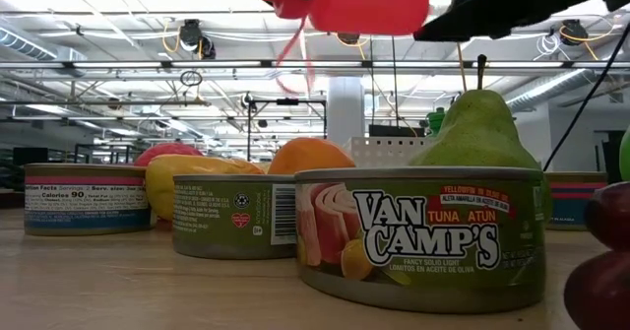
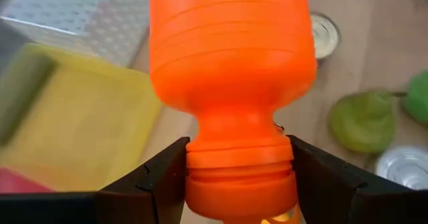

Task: Pick & Place Food Item
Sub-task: Put the orange water bottle into the white bin

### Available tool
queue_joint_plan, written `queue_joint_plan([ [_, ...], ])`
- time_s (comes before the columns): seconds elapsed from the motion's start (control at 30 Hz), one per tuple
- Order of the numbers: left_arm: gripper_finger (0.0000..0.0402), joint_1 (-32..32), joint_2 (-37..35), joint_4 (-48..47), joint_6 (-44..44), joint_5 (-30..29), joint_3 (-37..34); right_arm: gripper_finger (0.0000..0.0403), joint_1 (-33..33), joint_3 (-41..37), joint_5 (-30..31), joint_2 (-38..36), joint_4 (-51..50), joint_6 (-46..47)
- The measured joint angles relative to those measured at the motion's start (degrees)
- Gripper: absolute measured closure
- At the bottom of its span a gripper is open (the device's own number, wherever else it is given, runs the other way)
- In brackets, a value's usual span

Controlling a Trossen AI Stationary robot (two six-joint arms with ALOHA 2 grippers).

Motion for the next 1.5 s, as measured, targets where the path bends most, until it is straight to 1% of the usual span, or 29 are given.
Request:
queue_joint_plan([
  [0.03,0.0173,-0.34,0.65,-0.08,-0.11,1.59,0.00,0.0090,0.71,0.01,3.64,0.08,0.57,-1.75],
  [0.1,0.0173,-0.83,2.60,-0.85,-1.96,1.92,-0.02,0.0091,2.26,0.09,8.24,0.06,1.05,-4.39],
  [0.17,0.0173,-1.04,3.91,-1.16,-2.68,3.23,-0.07,0.0092,3.54,0.07,10.28,0.13,1.72,-5.73],
  [0.23,0.0173,-1.15,4.74,-1.13,-3.23,3.90,-0.04,0.0093,4.85,0.09,11.01,0.06,2.68,-5.56],
  [0.37,0.0174,-1.25,5.98,-1.31,-3.92,6.68,-0.04,0.0092,6.92,0.17,10.51,0.96,3.93,-5.55],
  [0.4,0.0174,-1.18,6.04,-1.87,-4.04,6.78,-0.04,0.0092,7.63,0.52,11.87,1.15,3.23,-5.83],
  [0.53,0.0174,-1.23,6.08,-3.02,-5.07,6.85,-0.02,0.0094,10.43,3.55,17.36,1.37,-1.26,-5.24],
  [0.73,0.0174,-1.77,5.97,-5.08,-4.79,9.19,-0.09,0.0094,13.97,8.65,18.10,1.35,-10.74,2.58],
  [0.8,0.0174,-1.73,5.97,-5.37,-5.34,9.28,-0.09,0.0095,14.42,10.44,16.97,1.50,-11.38,3.69],
  [0.9,0.0174,-1.52,5.95,-5.13,-5.62,9.17,-0.09,0.0097,12.88,13.90,10.42,3.47,-11.51,3.14],
  [1.03,0.0175,-1.04,5.93,-5.29,-5.79,9.06,-0.09,0.0098,9.88,20.85,2.48,9.40,-17.35,1.94],
  [1.13,0.0175,-0.62,5.93,-5.22,-5.79,9.06,-0.09,0.0098,7.68,26.76,-0.76,14.88,-21.63,1.04],
  [1.27,0.0175,-0.16,5.93,-5.20,-5.78,8.82,-0.09,0.0099,4.51,32.30,-3.46,22.44,-27.70,-1.86],
  [1.33,0.0175,-0.14,5.93,-5.50,-5.52,8.59,-0.09,0.0099,3.12,33.99,-3.44,25.19,-31.89,-2.25],
  [1.5,0.0175,-0.62,5.64,-5.19,-5.31,7.68,-0.09,0.0099,0.68,34.61,-3.64,28.22,-38.37,0.74],
])
